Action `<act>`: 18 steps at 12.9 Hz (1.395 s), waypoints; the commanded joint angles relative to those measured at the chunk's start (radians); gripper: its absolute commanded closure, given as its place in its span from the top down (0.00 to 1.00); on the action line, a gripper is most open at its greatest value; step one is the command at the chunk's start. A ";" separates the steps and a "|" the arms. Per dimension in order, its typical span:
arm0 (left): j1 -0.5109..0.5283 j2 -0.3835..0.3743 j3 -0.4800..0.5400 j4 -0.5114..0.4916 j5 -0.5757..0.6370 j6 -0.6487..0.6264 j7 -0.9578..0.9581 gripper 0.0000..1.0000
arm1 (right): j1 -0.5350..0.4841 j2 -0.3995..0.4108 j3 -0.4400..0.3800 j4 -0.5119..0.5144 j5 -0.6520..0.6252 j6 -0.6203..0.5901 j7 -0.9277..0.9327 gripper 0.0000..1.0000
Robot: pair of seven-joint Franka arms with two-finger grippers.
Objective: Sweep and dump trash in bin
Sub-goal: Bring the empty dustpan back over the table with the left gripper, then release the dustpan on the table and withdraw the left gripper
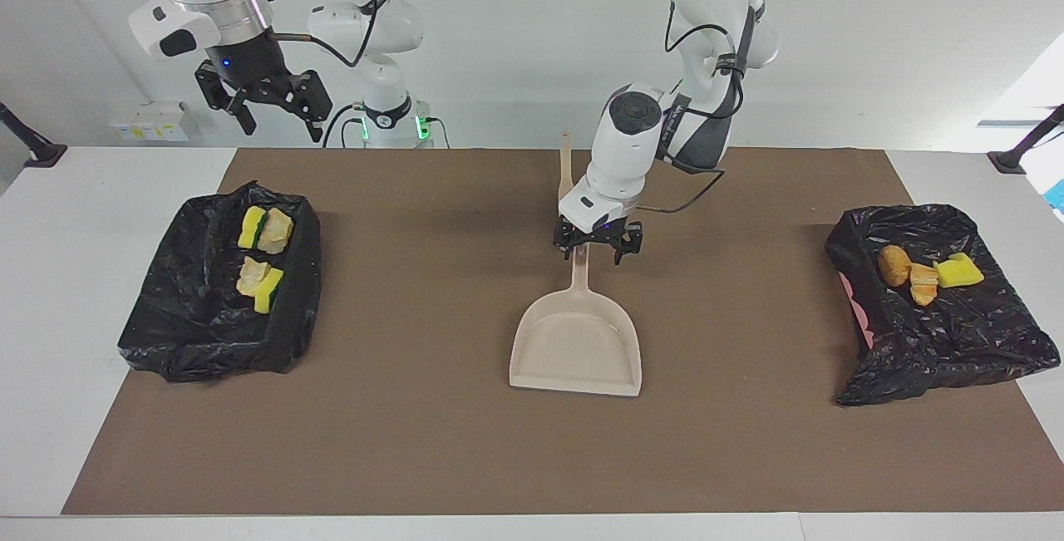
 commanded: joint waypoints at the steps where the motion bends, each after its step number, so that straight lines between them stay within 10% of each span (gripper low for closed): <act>1: 0.081 -0.032 -0.001 0.057 -0.002 -0.086 0.011 1.00 | 0.008 -0.028 -0.019 -0.036 0.002 -0.007 -0.016 1.00; 18: 0.612 -0.155 0.013 0.238 -0.035 -0.477 0.679 1.00 | -0.005 -0.033 -0.019 -0.039 0.019 -0.013 -0.058 1.00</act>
